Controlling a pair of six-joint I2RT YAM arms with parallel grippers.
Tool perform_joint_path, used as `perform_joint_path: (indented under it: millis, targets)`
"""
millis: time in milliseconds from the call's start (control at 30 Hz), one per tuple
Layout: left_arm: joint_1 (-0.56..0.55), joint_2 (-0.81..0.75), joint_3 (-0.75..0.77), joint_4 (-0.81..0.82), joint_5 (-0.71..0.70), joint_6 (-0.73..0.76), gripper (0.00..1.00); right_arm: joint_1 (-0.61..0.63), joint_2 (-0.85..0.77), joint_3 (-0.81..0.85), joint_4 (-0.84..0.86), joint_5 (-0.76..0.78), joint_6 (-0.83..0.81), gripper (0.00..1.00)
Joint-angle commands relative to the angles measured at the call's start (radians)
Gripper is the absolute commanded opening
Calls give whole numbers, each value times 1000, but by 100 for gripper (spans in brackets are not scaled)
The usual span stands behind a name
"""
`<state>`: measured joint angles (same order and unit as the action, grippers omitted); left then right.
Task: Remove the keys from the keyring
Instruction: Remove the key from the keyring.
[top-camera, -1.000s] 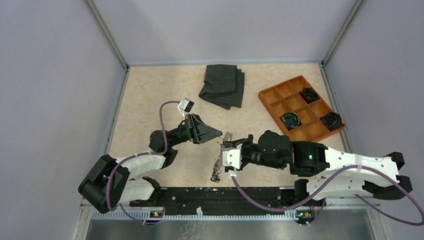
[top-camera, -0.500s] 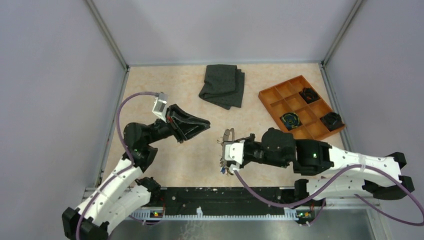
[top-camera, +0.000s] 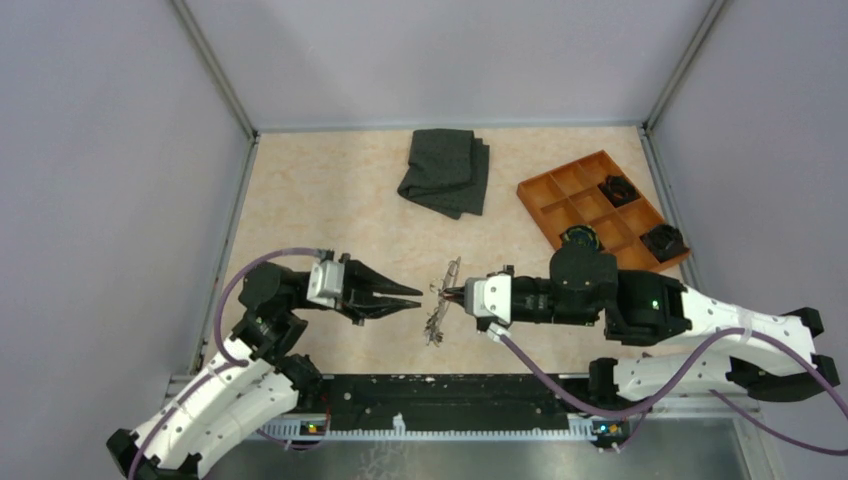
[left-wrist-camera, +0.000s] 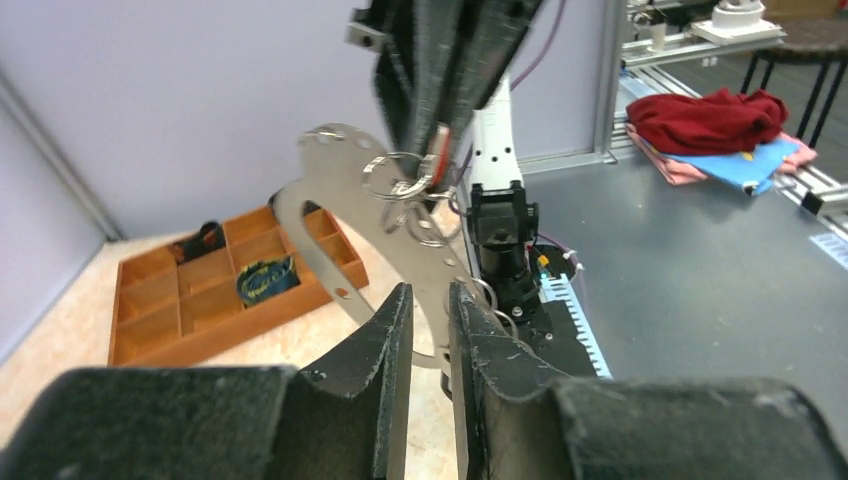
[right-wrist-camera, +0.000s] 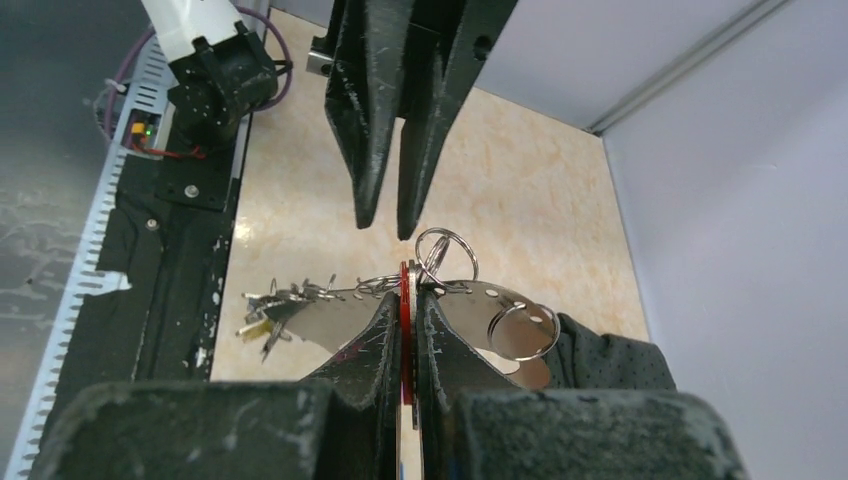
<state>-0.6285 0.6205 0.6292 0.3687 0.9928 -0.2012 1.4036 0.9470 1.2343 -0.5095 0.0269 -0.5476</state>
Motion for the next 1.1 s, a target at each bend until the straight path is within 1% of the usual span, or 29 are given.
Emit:
perform_joint_path:
  millis: [0,67,133,267,433,533,667,800,900,1067]
  targets:
    - [-82,-29,-23,44,5,181,27,-9,-27,75,55,-88,29,0]
    - [-108,-24,-23,49,-37,193,30,-9,-34,72,62,-115,28,0]
    - [-114,-8,-26,93,-37,167,30,-9,-39,68,65,-134,28,0]
    - [-116,32,-58,271,-19,10,31,-10,-39,68,62,-163,23,0]
    - [-117,82,-62,354,1,-162,31,-9,-46,68,60,-179,20,0]
    - [-117,96,-89,471,-4,-279,33,-9,-44,65,51,-178,13,0]
    - [-116,167,-68,546,30,-411,34,-9,-45,56,51,-176,7,0]
    - [-116,238,-84,756,46,-587,33,-10,-45,52,46,-175,6,0]
    - [-116,280,-84,836,45,-661,33,-9,-45,53,42,-176,8,0]
    - [-115,308,-101,943,48,-729,33,-9,-45,51,38,-166,6,0]
